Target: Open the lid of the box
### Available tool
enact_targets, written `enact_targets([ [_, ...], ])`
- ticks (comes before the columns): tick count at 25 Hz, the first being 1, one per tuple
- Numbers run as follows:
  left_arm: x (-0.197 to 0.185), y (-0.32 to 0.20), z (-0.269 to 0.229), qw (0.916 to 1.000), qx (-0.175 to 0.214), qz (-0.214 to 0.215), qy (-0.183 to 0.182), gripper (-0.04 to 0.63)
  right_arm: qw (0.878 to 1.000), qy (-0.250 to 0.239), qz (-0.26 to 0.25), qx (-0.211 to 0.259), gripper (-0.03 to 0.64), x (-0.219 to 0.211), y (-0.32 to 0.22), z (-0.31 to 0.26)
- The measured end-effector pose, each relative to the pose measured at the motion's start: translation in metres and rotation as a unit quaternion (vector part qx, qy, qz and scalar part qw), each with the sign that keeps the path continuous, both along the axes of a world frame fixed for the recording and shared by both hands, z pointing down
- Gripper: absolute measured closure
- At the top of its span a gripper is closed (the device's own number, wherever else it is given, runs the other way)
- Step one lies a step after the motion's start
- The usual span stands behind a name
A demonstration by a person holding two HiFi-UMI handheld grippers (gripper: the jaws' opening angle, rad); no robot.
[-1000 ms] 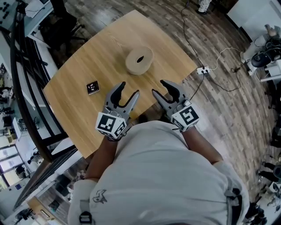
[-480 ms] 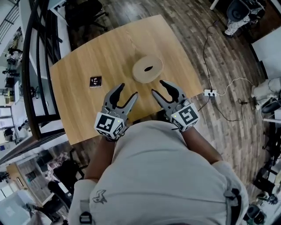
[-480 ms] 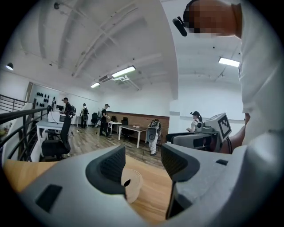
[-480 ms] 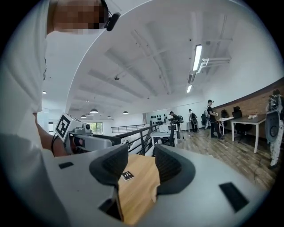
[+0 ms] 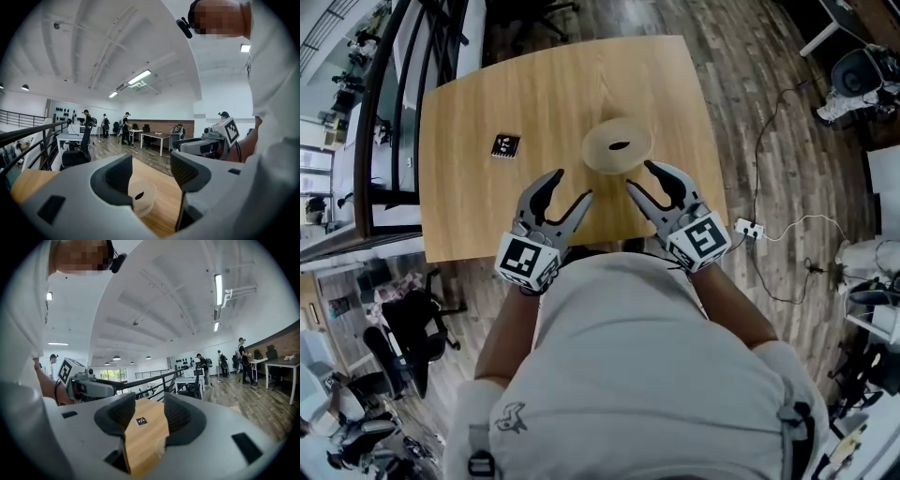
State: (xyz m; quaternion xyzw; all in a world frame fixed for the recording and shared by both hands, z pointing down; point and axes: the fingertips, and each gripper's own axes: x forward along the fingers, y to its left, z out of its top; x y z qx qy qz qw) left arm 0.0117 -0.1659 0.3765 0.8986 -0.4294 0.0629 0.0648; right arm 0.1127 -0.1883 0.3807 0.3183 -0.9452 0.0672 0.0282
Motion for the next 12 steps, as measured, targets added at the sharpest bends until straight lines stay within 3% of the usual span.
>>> enact_targets([
  [4, 0.002, 0.001, 0.010, 0.9999, -0.009, -0.014, -0.006, 0.343, 1.000, 0.006, -0.012, -0.007, 0.418, 0.007, -0.006, 0.011],
  [12, -0.006, -0.009, 0.037, 0.9991, -0.041, 0.013, 0.003, 0.322, 0.999, 0.022, -0.006, -0.038, 0.417, 0.004, -0.022, 0.039],
])
